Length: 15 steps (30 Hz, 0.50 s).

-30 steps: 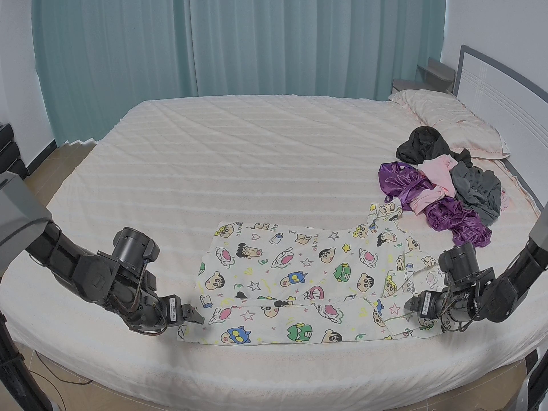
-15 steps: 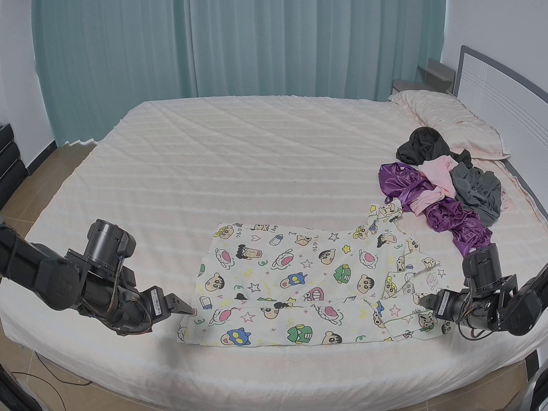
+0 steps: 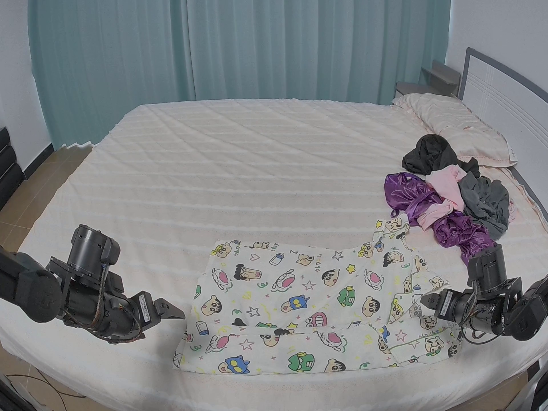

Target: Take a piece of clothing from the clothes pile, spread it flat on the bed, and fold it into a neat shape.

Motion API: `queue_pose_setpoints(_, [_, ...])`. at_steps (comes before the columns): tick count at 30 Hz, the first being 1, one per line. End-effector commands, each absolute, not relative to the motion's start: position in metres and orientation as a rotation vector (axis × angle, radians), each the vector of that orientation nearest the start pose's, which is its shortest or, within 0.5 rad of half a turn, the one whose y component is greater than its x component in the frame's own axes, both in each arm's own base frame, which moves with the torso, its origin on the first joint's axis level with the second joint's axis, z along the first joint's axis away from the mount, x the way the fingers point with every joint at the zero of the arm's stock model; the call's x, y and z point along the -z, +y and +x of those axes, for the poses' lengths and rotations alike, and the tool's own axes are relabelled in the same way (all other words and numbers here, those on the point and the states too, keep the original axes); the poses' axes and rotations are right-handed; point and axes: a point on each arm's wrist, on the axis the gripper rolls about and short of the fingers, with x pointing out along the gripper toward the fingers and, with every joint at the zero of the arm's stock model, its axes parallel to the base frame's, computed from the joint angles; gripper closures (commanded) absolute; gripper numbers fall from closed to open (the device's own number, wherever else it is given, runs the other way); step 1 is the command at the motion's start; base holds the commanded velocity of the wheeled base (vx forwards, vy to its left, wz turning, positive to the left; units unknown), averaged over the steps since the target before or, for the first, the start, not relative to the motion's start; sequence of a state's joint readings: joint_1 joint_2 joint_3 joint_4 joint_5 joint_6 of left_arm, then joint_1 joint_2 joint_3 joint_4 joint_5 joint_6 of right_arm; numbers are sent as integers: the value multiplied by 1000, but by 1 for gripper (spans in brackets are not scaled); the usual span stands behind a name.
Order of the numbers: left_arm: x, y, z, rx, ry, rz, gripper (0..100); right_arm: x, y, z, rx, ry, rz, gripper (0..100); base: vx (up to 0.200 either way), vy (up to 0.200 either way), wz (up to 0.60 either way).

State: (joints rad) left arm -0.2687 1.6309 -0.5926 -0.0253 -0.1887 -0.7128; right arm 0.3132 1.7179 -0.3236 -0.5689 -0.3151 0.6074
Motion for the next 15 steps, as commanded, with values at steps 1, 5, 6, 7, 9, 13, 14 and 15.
queue_pose_setpoints(1, [-102,-64,216,33,1116,-606,0,-64,61,210,235,746,321,0,0,0,0])
queue_pose_setpoints(5, [-102,-65,216,37,1117,-605,0,-63,62,211,234,752,318,0,0,-100,0])
queue_pose_setpoints(6, [-102,-66,215,40,1118,-603,0,-63,62,211,234,752,318,0,0,-200,0])
queue_pose_setpoints(7, [-102,-66,215,39,1120,-603,0,-63,62,211,234,752,318,0,0,-200,0])
queue_pose_setpoints(9, [-102,-66,215,40,1121,-601,0,-63,61,210,234,753,318,0,0,-200,0])
queue_pose_setpoints(13, [-101,-69,214,49,1128,-593,0,-63,61,210,235,753,318,0,0,-200,0])
queue_pose_setpoints(14, [-101,-70,214,51,1130,-590,0,-63,61,210,234,753,318,0,0,-200,0])
queue_pose_setpoints(15, [-101,-70,214,53,1130,-589,0,-63,61,211,235,750,319,0,0,-200,0])
